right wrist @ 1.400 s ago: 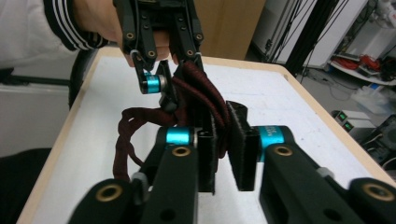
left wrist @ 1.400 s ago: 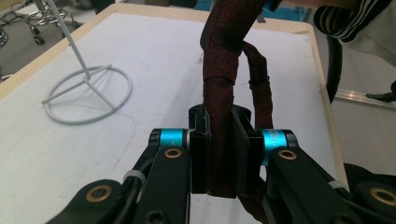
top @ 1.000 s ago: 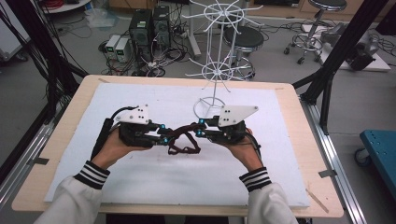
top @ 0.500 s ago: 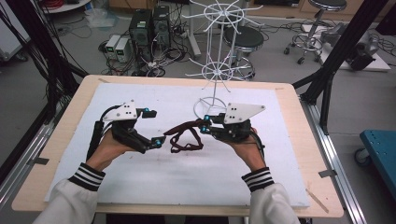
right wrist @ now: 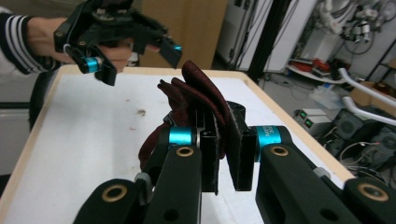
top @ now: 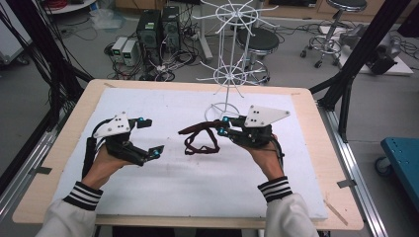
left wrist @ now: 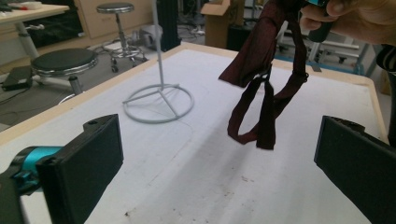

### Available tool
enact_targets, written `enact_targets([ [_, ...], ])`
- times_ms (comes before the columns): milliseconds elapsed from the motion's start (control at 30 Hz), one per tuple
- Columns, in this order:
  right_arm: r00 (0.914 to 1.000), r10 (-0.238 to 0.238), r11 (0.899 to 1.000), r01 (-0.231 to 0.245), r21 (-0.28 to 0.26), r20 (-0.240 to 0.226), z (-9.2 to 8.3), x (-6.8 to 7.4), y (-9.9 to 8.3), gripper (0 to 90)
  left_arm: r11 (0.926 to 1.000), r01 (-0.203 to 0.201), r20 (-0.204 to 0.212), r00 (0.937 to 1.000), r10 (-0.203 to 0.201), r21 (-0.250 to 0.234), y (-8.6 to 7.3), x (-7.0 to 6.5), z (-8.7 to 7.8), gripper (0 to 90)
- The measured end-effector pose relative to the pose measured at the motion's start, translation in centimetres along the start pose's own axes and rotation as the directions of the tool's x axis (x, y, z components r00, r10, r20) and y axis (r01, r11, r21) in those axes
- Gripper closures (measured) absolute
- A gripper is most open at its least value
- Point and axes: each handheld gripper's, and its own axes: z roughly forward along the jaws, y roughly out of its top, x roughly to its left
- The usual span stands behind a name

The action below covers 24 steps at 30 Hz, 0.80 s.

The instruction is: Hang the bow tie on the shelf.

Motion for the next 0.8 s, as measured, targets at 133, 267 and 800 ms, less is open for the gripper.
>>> enact_targets([
  [133, 0.9994, 0.009, 1.000, -0.008, -0.008, 0.033, -0.5, -0.2, 0.0, 84.9, 0.9999, -0.002, -0.035, 0.9994, 0.001, -0.014, -1.1, 0.2, -0.9, 1.7],
  [267, 0.9974, 0.027, 0.999, -0.025, -0.028, 0.067, -1.0, -0.6, 0.1, 84.9, 0.9996, -0.010, -0.073, 0.9973, 0.008, -0.028, -2.1, 0.3, -1.7, 1.7],
  [800, 0.9859, 0.037, 0.998, -0.030, -0.047, 0.163, -1.5, -2.1, 2.0, 84.9, 0.9966, -0.018, -0.159, 0.9873, 0.005, -0.080, -5.9, 0.1, -3.8, 1.7],
])
